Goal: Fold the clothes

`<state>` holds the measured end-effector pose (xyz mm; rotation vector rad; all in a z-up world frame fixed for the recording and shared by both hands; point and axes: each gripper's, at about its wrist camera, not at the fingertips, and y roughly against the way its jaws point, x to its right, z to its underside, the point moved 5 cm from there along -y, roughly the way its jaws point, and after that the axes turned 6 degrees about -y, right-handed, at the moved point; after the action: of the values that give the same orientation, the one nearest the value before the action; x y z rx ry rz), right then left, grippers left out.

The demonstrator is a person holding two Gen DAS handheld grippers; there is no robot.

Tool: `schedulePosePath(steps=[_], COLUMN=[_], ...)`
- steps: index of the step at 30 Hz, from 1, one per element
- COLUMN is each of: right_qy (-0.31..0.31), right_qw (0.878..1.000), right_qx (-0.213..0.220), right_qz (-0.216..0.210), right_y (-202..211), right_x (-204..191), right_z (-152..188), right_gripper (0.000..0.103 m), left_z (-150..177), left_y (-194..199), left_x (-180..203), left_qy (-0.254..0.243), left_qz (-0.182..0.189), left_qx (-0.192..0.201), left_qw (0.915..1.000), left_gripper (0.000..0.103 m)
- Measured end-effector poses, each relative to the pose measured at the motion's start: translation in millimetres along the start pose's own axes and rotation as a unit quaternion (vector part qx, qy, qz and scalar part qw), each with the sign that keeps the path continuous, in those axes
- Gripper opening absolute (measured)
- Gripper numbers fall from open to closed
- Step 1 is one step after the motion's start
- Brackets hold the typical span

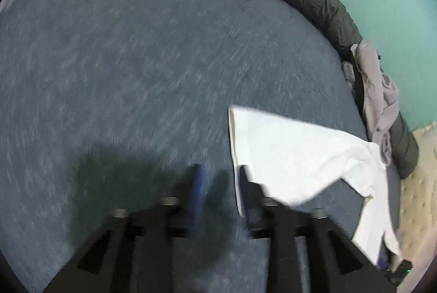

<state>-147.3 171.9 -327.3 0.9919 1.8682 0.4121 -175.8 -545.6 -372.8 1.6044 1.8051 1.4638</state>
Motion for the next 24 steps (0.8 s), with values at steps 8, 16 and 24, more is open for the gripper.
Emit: schedulePosePath(steps=[8, 16, 24], right_qy=[0.018, 0.016, 0.019], right_qw=[1.000, 1.000, 0.999], right_qx=[-0.010, -0.019, -0.027], right_qz=[0.013, 0.017, 0.019], right_y=[-3, -16, -27], right_x=[-4, -1, -2], right_z=[3, 3, 4], right_gripper=[0.050, 0.050, 0.050], left_z=[-33, -49, -107], left_y=[-44, -53, -47], left_x=[23, 30, 47], left_qy=[-0.055, -0.080, -0.089], left_qz=[-0.009, -0.021, -0.060], left_qx=[0.010, 0.019, 0.046], left_qw=[0.9984, 0.9964, 0.9931], left_gripper=[0.038, 0.003, 0.003])
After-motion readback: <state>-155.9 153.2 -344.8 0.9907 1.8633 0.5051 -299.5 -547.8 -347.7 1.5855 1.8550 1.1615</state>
